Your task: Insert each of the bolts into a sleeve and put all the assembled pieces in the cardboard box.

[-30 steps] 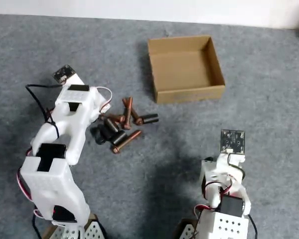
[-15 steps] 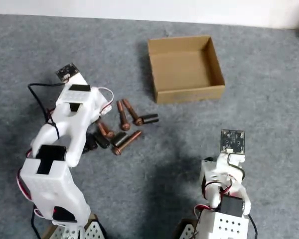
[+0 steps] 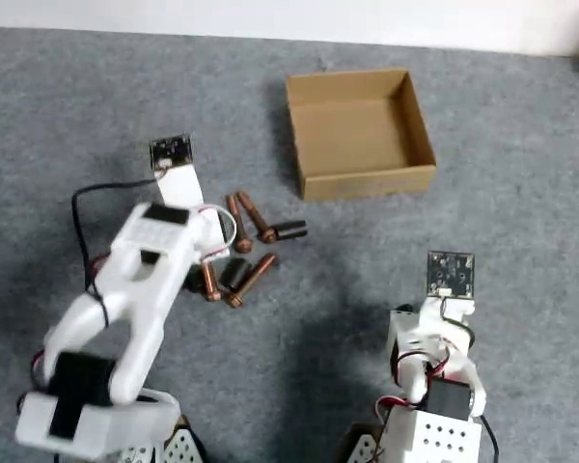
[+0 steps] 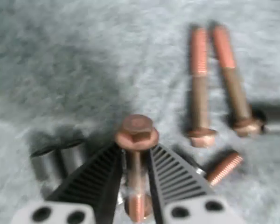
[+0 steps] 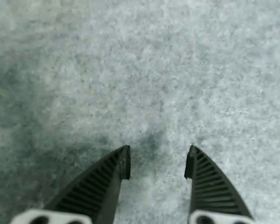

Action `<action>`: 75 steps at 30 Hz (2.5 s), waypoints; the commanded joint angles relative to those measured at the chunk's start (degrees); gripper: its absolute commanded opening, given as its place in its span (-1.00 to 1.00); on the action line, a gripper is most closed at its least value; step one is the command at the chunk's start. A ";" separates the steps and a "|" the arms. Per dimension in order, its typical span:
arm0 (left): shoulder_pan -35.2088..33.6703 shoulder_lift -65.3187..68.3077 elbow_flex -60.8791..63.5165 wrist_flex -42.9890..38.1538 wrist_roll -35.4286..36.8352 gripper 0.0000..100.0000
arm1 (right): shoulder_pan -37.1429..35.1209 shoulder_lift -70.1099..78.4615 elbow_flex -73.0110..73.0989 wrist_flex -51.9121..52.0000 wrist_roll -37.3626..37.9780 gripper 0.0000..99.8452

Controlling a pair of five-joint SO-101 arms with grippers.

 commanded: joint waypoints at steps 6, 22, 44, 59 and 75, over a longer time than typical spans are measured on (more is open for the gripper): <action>3.74 -22.02 20.97 -21.98 -9.14 -0.99 | 0.22 -0.40 5.85 -1.54 0.70 -0.63; 2.42 -20.62 23.96 -27.78 -3.78 -0.38 | 0.22 -0.40 5.85 -1.54 0.70 -0.63; -6.64 2.33 -0.66 -15.56 -2.64 -0.42 | 0.22 -0.40 5.85 -1.54 0.70 -0.63; -9.80 21.05 -17.98 -6.42 1.05 -0.41 | 0.22 -0.40 5.85 -1.54 0.70 -0.63; -7.96 34.24 -36.18 15.74 1.41 -0.60 | 0.22 -0.40 5.85 -1.54 0.70 -0.63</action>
